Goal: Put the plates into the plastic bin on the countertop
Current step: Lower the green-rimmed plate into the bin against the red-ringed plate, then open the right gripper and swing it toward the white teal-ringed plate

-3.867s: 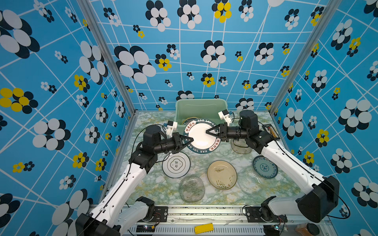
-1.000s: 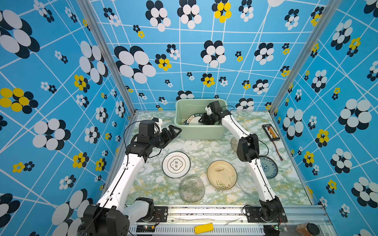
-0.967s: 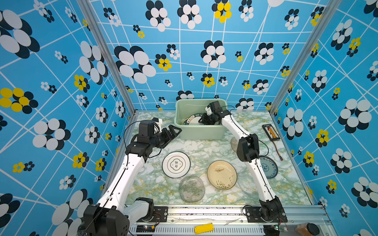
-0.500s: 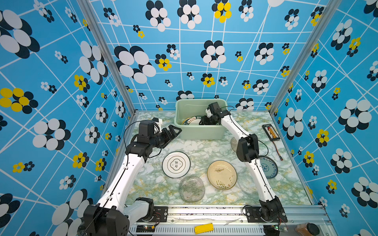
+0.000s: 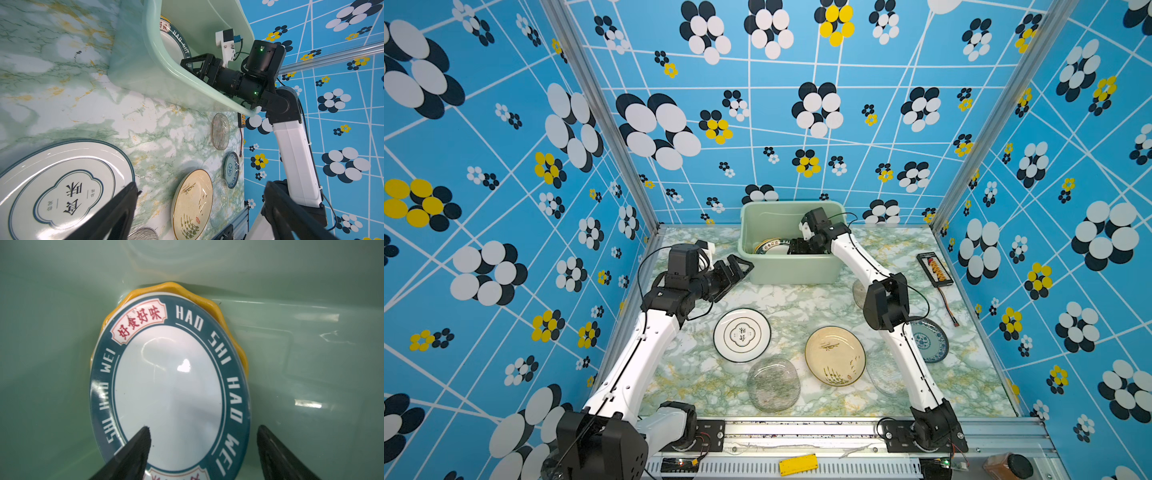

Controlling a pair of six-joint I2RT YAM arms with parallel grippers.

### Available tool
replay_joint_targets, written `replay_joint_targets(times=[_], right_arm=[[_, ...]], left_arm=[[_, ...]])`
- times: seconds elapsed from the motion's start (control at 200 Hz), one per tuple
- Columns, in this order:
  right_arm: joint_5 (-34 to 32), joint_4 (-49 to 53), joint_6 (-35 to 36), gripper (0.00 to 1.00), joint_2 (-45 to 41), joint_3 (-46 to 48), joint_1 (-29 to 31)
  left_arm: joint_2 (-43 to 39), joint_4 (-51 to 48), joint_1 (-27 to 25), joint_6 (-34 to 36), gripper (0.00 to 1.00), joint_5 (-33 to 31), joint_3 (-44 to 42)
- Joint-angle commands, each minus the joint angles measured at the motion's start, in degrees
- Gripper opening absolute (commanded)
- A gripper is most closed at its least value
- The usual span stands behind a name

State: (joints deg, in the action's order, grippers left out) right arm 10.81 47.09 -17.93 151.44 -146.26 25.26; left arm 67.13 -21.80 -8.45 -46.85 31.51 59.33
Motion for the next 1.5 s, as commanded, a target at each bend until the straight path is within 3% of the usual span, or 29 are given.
replay_joint_targets(times=[0.0, 0.32, 0.76, 0.895, 1.089, 1.324, 1.494], right_arm=[[-3.35, 2.81, 4.05, 0.88, -4.05, -0.65, 0.57], [-6.25, 2.52, 6.37, 0.98, -8.08, -0.76, 0.83], [-6.51, 1.77, 5.46, 0.98, -14.42, -2.20, 0.85], [-5.05, 2.64, 4.04, 0.97, -17.30, -4.70, 0.89], [1.29, 4.18, -1.98, 0.93, -25.16, -3.20, 1.77], [8.18, 2.98, -7.83, 0.92, -40.90, 12.77, 5.59], [10.89, -13.15, -17.78, 0.91, -58.36, 41.47, 7.77]], left_arm=[[0.58, -1.21, 0.45, 1.48, 0.95, 0.42, 2.39], [0.08, -2.21, 0.45, 2.00, 0.95, -0.78, 3.78], [-2.12, -5.38, 0.48, 3.65, 0.96, -4.35, 6.17], [-4.74, -10.36, 0.53, 4.29, 0.96, -9.62, 7.63], [-8.58, -26.82, 0.55, 4.66, 0.97, -20.88, 11.01], [-12.09, -42.83, 0.54, 6.43, 0.99, -25.62, 12.46], [-13.56, -48.06, 0.54, 7.27, 0.99, -25.99, 9.36]])
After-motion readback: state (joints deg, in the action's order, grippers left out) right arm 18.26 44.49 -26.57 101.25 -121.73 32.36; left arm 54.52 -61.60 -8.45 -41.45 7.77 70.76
